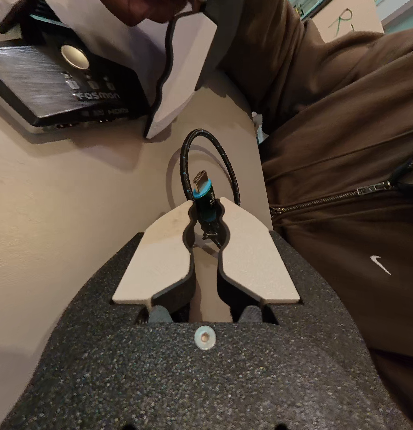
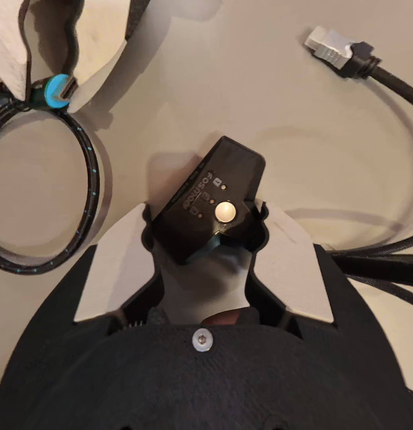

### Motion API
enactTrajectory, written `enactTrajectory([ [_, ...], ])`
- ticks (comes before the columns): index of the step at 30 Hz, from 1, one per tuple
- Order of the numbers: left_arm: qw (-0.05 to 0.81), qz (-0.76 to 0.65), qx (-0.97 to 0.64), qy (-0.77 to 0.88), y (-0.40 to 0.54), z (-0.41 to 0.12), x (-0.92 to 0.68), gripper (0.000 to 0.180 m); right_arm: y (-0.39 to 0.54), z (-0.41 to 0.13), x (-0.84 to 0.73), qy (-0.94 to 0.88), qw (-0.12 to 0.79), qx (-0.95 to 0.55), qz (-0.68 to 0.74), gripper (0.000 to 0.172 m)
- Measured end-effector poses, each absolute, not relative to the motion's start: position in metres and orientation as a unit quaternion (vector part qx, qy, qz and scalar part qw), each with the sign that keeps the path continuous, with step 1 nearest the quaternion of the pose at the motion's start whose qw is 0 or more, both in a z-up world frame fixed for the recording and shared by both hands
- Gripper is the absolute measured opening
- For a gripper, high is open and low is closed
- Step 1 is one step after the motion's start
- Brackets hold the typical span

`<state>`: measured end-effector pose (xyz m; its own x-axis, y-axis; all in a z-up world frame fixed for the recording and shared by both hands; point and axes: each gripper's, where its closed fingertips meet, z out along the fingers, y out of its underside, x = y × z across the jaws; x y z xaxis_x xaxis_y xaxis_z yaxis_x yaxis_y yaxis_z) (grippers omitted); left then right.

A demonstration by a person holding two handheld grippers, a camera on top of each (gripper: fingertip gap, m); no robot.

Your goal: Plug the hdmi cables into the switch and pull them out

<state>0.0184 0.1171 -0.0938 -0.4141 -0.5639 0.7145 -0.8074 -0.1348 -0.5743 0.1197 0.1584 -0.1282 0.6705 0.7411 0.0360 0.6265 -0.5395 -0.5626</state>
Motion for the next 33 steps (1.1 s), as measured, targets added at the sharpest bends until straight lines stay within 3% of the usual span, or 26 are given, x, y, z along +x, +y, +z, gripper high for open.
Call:
enactTrajectory([
  [18,0.094,0.509,0.570,-0.638,0.118,-0.102,0.030,0.017,0.127,-0.116,0.114,-0.524,0.297,-0.797,0.054,0.068],
  [19,0.096,0.509,0.570,-0.637,0.117,-0.102,0.030,0.017,0.128,-0.112,0.113,-0.528,0.309,-0.790,0.048,0.064],
  [21,0.096,0.506,0.571,-0.639,0.115,-0.103,0.031,0.017,0.135,-0.097,0.107,-0.515,0.358,-0.778,0.041,0.025],
  [33,0.091,0.502,0.573,-0.641,0.114,-0.104,0.033,0.017,0.132,-0.113,0.138,-0.247,0.285,-0.925,0.051,0.073],
])
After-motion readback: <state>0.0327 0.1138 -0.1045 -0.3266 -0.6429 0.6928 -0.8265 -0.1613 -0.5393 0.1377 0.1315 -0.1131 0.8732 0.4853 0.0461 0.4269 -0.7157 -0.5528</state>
